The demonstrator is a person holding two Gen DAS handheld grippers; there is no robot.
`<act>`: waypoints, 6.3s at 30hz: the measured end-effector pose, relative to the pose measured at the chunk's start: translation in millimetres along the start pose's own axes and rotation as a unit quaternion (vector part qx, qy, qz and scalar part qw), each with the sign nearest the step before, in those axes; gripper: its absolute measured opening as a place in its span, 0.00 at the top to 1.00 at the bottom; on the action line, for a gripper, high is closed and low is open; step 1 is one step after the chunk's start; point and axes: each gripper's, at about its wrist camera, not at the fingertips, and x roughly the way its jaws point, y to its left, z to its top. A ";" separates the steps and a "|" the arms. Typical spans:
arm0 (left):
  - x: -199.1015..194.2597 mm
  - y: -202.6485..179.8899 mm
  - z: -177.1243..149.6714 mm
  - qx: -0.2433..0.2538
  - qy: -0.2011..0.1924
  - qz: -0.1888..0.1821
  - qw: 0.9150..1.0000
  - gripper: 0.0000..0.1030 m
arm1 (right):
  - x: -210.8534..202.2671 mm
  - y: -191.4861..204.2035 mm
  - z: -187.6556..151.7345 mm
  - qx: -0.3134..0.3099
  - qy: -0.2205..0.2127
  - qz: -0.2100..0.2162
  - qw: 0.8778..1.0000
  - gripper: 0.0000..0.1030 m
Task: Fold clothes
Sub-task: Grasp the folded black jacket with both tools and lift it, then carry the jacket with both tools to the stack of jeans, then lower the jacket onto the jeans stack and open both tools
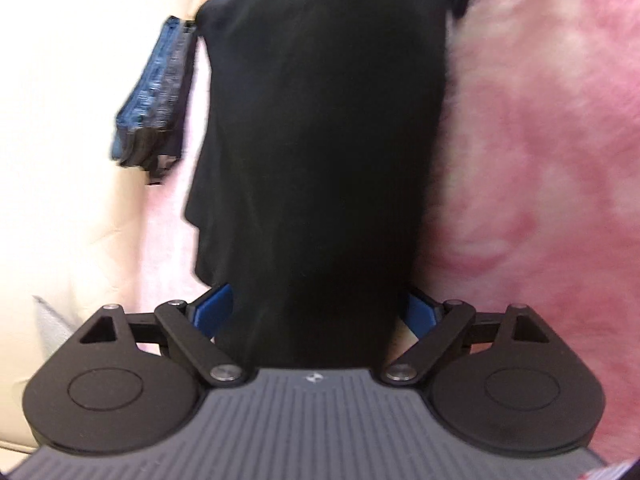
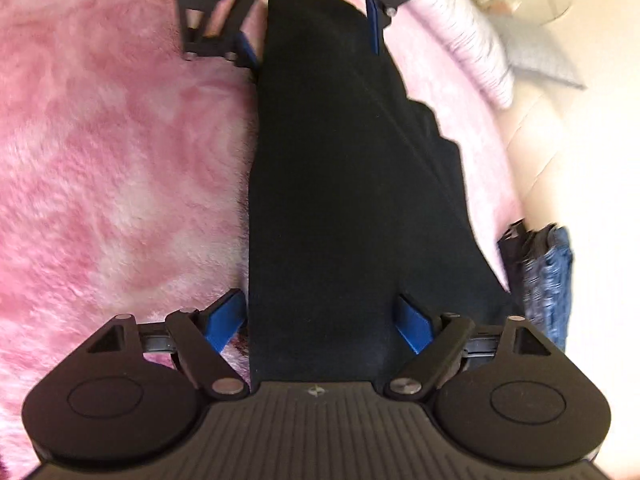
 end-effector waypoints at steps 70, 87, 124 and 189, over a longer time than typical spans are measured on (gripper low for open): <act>-48.6 350.4 142.6 -0.067 0.047 0.048 0.995 0.67 | -99.7 -393.5 -64.6 -0.060 -0.100 -0.060 0.991 0.68; 257.5 515.7 279.9 -0.093 0.086 0.154 0.980 0.65 | 163.5 -633.1 -197.8 -0.042 -0.136 -0.181 0.973 0.64; 317.7 379.6 288.2 -0.015 0.076 0.082 0.994 0.61 | 250.0 -503.4 -318.5 0.019 -0.041 -0.079 0.996 0.34; 373.8 529.2 249.3 -0.445 0.112 -0.096 0.883 0.43 | 322.7 -688.2 -293.1 0.529 -0.025 0.216 0.820 0.48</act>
